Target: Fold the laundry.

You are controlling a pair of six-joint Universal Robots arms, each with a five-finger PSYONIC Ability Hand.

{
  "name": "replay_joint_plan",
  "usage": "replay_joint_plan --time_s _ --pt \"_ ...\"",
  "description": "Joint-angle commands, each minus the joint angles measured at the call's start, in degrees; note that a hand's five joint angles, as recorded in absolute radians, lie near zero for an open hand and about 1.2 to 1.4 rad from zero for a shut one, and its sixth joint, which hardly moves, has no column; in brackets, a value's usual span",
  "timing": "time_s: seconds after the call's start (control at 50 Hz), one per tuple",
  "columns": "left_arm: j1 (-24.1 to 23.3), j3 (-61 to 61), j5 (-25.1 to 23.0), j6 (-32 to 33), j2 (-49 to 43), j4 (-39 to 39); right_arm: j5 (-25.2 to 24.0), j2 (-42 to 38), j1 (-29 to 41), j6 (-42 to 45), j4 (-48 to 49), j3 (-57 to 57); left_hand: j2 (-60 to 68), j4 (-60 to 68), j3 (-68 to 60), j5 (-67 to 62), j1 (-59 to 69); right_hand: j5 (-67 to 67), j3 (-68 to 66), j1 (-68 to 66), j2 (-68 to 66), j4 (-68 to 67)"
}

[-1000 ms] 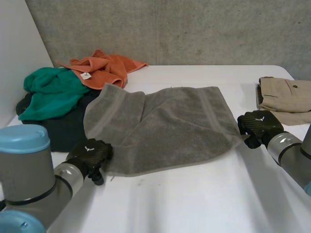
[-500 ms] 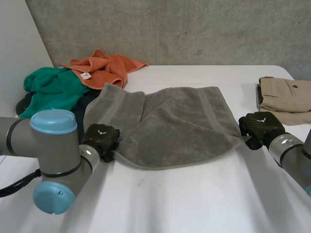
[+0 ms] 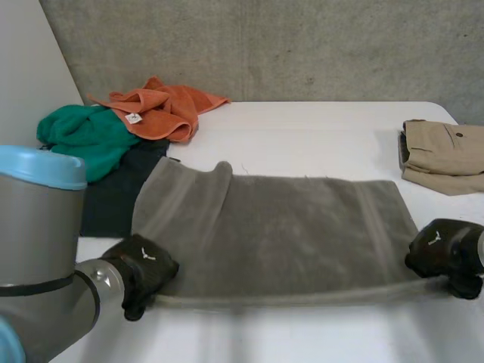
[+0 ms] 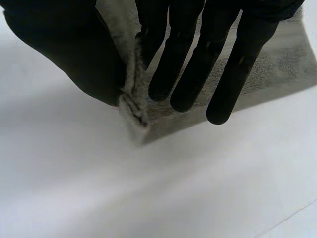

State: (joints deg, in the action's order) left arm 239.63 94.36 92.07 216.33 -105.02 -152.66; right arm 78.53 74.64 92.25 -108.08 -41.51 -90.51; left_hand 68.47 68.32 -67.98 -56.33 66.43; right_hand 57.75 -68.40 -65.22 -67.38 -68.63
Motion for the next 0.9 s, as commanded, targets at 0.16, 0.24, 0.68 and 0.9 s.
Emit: replay_joint_plan --time_s 0.16,0.24,0.68,0.9 --pt "1.2 -30.5 5.3 1.8 -11.6 -21.1 5.9 -6.4 6.0 -25.2 23.0 23.7 11.5 11.7 -12.0 -13.7 13.6 12.2 -11.6 -14.8 -12.6 -11.4" --pt "3.0 -35.1 4.1 0.3 -8.7 -37.9 9.2 -2.7 4.8 -38.0 38.8 27.0 11.5 11.7 -12.0 -13.7 13.6 12.2 -11.6 -14.8 -12.6 -11.4" --pt "4.4 -13.7 0.3 -7.8 -5.1 -41.1 3.7 0.9 4.9 -40.3 48.0 11.6 11.5 11.7 -12.0 -13.7 13.6 12.2 -11.6 -14.8 -12.6 -11.4" --pt "6.0 1.8 -1.9 -4.7 -16.2 -49.0 -0.1 -8.1 2.3 -35.8 47.8 -0.5 11.5 11.7 -12.0 -13.7 13.6 12.2 -11.6 -14.8 -12.6 -11.4"
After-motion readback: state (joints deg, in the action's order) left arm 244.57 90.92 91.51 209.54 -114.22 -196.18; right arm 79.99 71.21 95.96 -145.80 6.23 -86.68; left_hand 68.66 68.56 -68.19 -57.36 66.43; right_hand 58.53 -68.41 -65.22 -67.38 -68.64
